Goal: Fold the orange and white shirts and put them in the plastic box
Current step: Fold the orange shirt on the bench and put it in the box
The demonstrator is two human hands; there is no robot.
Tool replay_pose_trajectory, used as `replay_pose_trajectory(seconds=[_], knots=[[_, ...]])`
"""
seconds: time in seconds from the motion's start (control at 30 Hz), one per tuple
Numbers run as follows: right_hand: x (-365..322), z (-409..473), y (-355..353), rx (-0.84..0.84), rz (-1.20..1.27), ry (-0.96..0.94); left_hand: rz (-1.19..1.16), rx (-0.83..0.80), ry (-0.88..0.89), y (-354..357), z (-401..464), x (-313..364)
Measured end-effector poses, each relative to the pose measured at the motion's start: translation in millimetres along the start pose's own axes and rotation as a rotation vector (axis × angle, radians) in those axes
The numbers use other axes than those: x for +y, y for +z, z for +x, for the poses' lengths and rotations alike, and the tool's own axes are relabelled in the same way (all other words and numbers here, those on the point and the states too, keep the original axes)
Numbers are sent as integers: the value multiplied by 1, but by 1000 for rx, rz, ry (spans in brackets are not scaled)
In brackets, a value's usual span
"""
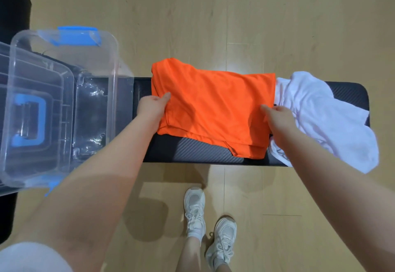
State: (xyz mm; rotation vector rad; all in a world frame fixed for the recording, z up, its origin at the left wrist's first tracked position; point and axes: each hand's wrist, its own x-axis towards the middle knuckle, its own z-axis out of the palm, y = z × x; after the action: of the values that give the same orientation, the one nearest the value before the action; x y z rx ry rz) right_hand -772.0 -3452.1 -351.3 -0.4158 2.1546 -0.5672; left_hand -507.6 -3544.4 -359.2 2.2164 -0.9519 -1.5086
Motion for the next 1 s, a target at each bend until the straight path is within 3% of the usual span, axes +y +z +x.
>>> replay_pose_trajectory(seconds=[0.13,0.23,0.33,0.47,0.6,0.8,0.9,1.0], knots=[[25,-17,10,-31,10,44,115,-13,68,6,-12,-4],[30,-24,11,-13,37,3,-57,57,79,5,-22,-6],[30,-33,2,-62,262,-17,-196,117,134,-3,-33,-10],[43,-44,-11,-162,369,-20,-62,182,248,-9,-53,-26],[65,-48,-10,-236,214,60,145,200,182,-8,-54,-46],[65,-42,-18,-314,-160,30,409,232,130,-8,-65,-50],[41,-31,-21,-197,-284,-47,577,364,368,-2,-62,-36],[12,-7,-15,-59,-248,-115,667,353,647,12,-41,-1]])
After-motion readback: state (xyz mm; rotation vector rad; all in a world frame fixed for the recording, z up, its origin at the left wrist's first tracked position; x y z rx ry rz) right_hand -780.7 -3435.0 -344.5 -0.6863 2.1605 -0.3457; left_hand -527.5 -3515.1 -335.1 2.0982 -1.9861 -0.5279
